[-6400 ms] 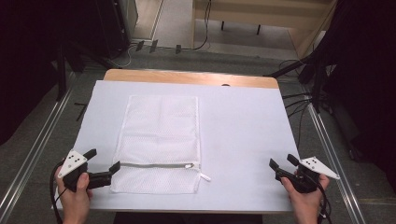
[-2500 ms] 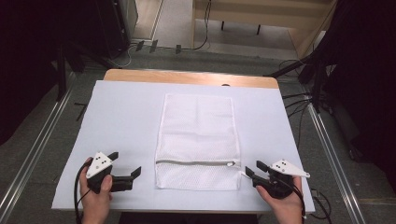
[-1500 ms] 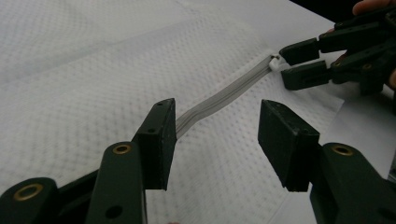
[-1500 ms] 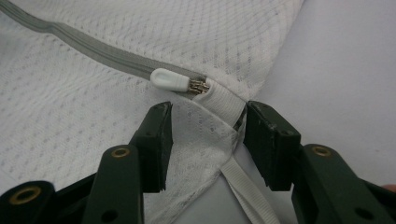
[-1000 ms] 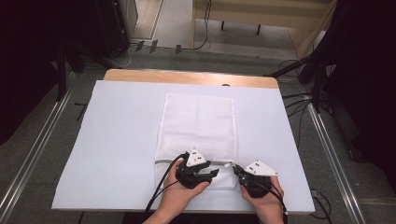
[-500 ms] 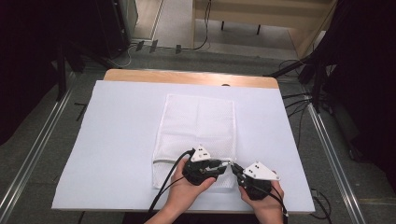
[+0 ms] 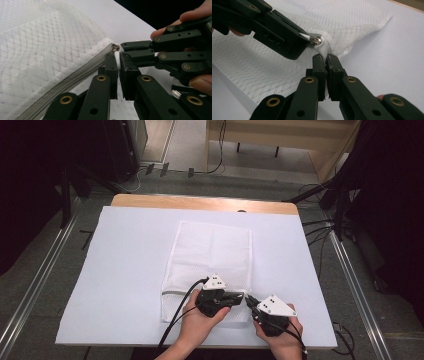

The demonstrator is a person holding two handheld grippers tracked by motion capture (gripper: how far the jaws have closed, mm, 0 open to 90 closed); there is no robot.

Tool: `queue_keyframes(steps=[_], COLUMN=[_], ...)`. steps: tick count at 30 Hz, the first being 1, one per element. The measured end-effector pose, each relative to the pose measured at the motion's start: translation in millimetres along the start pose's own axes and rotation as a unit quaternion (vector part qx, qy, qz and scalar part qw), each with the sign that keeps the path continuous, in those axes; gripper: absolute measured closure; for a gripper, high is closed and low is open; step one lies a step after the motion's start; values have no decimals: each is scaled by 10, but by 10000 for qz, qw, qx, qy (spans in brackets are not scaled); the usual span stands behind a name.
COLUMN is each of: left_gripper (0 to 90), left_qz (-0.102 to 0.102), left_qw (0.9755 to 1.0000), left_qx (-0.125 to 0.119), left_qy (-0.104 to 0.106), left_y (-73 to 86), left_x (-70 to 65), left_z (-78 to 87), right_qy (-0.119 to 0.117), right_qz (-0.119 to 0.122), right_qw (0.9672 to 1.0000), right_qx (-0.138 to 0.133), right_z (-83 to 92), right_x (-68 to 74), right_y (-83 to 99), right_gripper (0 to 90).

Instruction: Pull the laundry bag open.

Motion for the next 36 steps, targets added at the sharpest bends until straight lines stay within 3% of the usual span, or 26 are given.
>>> queue_keyframes(steps=[3,16,17,22,36], left_gripper=[880,881,881,881,881], left_qz=[-27,-69,-105,70,138], left_qw=[10000,9999,9998,9996,9983], left_qx=[56,100,134,141,254], left_qy=[-52,-42,-130,-254,-499], left_y=[5,20,25,85,274], left_x=[4,37,45,153,348], left_z=[12,49,56,135,375], right_qy=[-49,-43,-29,55,79], right_qz=[-88,-59,-58,-147,-140], right_qw=[9999,10000,10000,9999,9999], right_qx=[32,68,71,-24,-34], right_z=[6,33,37,91,146], right_x=[6,30,32,-31,-39], right_y=[-7,-40,-40,-68,-84], right_gripper=[880,885,886,887,887])
Point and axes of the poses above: each handheld gripper's, and its own axes: z roughly backward along the jaws, y roughly out of its underside, x roughly to its left, the point moved 5 cm from there along -z, roughly forward along the jaws, and after that the axes turned 11 degrees about -z, right-handed, at the moved point
